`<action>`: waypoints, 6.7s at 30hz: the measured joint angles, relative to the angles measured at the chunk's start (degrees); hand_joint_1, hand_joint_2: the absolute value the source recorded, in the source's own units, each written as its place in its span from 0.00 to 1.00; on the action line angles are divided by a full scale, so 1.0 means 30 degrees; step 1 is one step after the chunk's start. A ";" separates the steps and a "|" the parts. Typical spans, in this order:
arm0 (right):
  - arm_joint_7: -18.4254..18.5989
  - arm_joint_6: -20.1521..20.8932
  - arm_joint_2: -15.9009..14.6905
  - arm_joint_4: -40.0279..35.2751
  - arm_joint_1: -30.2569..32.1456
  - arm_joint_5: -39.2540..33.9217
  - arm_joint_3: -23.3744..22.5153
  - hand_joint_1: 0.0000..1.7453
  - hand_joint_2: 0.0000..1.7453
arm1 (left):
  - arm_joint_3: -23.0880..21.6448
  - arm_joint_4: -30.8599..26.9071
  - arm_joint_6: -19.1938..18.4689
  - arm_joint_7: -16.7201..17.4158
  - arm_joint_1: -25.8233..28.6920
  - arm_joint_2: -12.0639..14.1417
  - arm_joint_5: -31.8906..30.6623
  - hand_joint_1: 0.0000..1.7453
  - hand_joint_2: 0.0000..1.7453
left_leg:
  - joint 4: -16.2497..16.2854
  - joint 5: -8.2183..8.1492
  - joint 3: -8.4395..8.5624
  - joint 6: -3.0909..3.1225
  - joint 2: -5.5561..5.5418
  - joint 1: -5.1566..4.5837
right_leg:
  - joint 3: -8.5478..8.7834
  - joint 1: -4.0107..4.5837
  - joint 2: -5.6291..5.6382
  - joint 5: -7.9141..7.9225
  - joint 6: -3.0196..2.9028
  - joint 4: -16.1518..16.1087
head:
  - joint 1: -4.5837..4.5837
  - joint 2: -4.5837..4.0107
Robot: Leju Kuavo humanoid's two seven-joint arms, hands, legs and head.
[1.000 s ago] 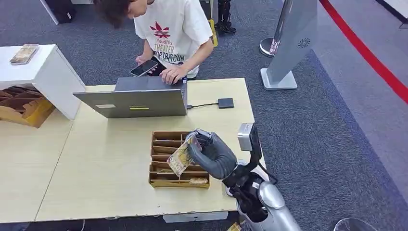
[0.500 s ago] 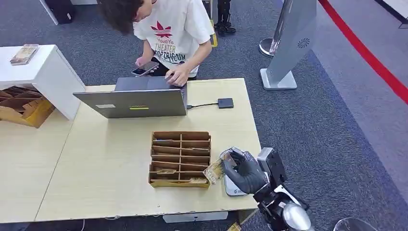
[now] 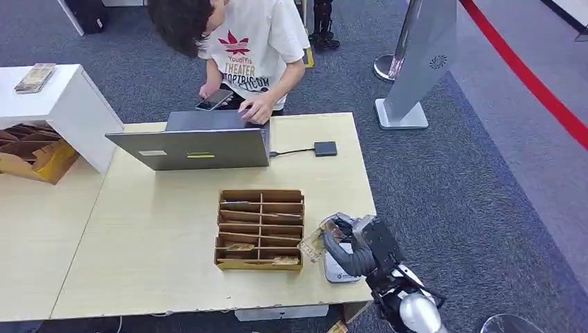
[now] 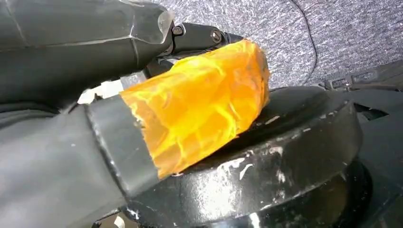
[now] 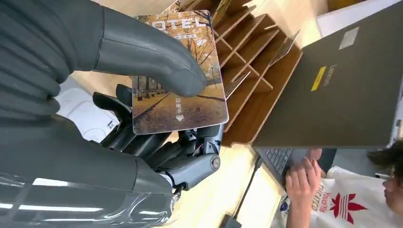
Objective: Pass the card to the sensor for recognition and then transmit it.
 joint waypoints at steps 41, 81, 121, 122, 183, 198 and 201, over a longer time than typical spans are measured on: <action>0.1304 -0.1705 0.1086 0.2937 -0.0484 0.5699 -0.2251 1.00 1.00 | 0.0000 0.0000 -0.0175 0.0284 -0.0115 -0.0058 0.0320 0.00 0.00 | 0.0001 0.0002 0.0005 0.0001 -0.0003 -0.0002 | 0.0002 -0.0002 -0.0003 0.0001 0.0000 0.0000 | 0.0000 0.0000; 0.1967 -0.1290 0.1298 0.6288 -0.1095 0.8001 -0.2630 1.00 1.00 | 0.0000 0.0007 -0.0219 0.0459 -0.0168 -0.0051 0.0830 0.00 0.00 | 0.0001 0.0002 0.0043 0.0000 0.0002 -0.0001 | 0.0036 -0.0001 0.0003 0.0002 0.0000 0.0000 | 0.0000 0.0000; 0.1960 -0.1238 0.1451 0.6900 -0.1478 0.8118 -0.2666 1.00 1.00 | 0.0000 0.0007 -0.0226 0.0401 -0.0162 -0.0051 0.1180 0.00 0.00 | 0.0001 0.0003 0.0095 0.0000 0.0003 -0.0002 | 0.0086 -0.0001 0.0004 0.0002 -0.0001 0.0000 | 0.0000 0.0000; 0.1960 -0.1232 0.1480 0.6959 -0.1526 0.8125 -0.2666 1.00 1.00 | 0.0000 0.0007 -0.0225 0.0393 -0.0162 -0.0051 0.1187 0.00 0.00 | 0.0001 0.0003 0.0098 0.0000 0.0003 -0.0002 | 0.0089 -0.0001 0.0005 0.0002 -0.0001 0.0000 | 0.0000 0.0000; 0.1559 -0.1290 0.1604 0.7942 -0.2250 0.8081 -0.2652 1.00 1.00 | 0.0000 0.0000 -0.0364 0.0401 -0.0164 0.0044 0.1289 0.00 0.00 | 0.0001 0.0004 0.0118 0.0001 0.0005 -0.0001 | 0.0111 0.0000 0.0008 0.0004 -0.0002 0.0000 | 0.0000 0.0000; 0.1246 -0.3673 0.2209 0.4858 -0.1525 0.8890 -0.2652 1.00 1.00 | 0.0000 0.0007 -0.0328 0.0269 -0.0139 0.0029 0.1821 0.00 0.00 | 0.0001 0.0005 0.0103 0.0001 0.0003 -0.0002 | 0.0093 0.0000 0.0007 0.0004 -0.0003 0.0000 | 0.0000 0.0000; 0.0823 -0.4817 0.2507 0.2949 -0.1239 0.9153 -0.2652 1.00 1.00 | 0.0000 0.0015 -0.0306 0.0189 -0.0128 -0.0007 0.1960 0.00 0.00 | 0.0001 0.0004 0.0098 0.0001 0.0003 -0.0003 | 0.0086 -0.0001 0.0007 0.0004 -0.0003 0.0000 | 0.0000 0.0000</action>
